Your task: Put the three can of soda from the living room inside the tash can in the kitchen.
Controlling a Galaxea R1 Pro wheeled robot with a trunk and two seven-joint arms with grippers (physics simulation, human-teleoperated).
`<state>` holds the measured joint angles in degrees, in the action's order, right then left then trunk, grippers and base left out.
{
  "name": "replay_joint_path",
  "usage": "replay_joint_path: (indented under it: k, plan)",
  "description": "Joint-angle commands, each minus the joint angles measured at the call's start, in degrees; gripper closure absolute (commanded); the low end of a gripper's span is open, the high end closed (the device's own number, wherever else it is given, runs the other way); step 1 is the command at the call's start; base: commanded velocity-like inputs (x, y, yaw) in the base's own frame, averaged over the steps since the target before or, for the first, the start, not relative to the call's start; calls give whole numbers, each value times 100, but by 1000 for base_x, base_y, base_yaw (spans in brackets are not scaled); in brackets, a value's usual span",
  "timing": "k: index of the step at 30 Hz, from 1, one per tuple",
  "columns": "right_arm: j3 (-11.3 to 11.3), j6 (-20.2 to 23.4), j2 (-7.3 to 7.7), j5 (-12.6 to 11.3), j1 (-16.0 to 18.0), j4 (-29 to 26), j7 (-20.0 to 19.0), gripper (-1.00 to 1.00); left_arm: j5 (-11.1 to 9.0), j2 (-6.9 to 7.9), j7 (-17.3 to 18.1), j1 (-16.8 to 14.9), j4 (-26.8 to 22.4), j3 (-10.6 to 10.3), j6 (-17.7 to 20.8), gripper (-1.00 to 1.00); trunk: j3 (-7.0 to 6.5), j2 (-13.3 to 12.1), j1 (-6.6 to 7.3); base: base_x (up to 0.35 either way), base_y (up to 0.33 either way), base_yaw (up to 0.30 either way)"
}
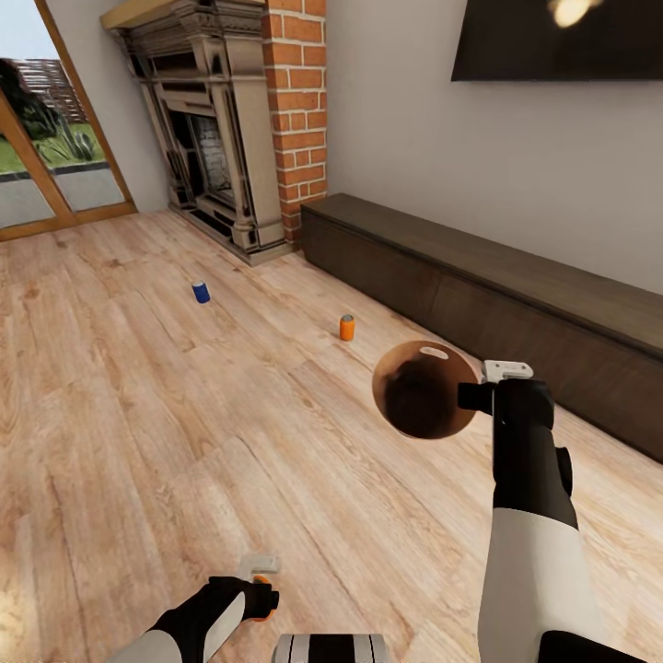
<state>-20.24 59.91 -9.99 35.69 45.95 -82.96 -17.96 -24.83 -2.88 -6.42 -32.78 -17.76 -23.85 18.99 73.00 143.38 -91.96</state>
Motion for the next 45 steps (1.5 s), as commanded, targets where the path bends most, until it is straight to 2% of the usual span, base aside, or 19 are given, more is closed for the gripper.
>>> replay_joint_path:
  k: [1, 34, 39, 45]
  plan:
    - [11, 9, -1, -87, 2, -1, -32, 100, -1, 1, 0, 0, 0, 1, 0, -100, -1, 0, 1, 0, 0, 0]
    - [56, 9, -1, -88, -6, -1, -32, 100, 26, 8, -50, 0, 0, 11, 8, -100, -1, 0, 1, 0, 0, 0]
    - [56, 9, -1, -88, -7, -1, -32, 100, 24, 7, -52, 0, 0, 5, 3, -100, 110, 7, -12, 0, 0, 0]
    - [56, 9, -1, -88, -6, -1, -32, 100, 16, 4, -50, 0, 0, 1, 0, -100, 110, 7, -12, 0, 0, 0]
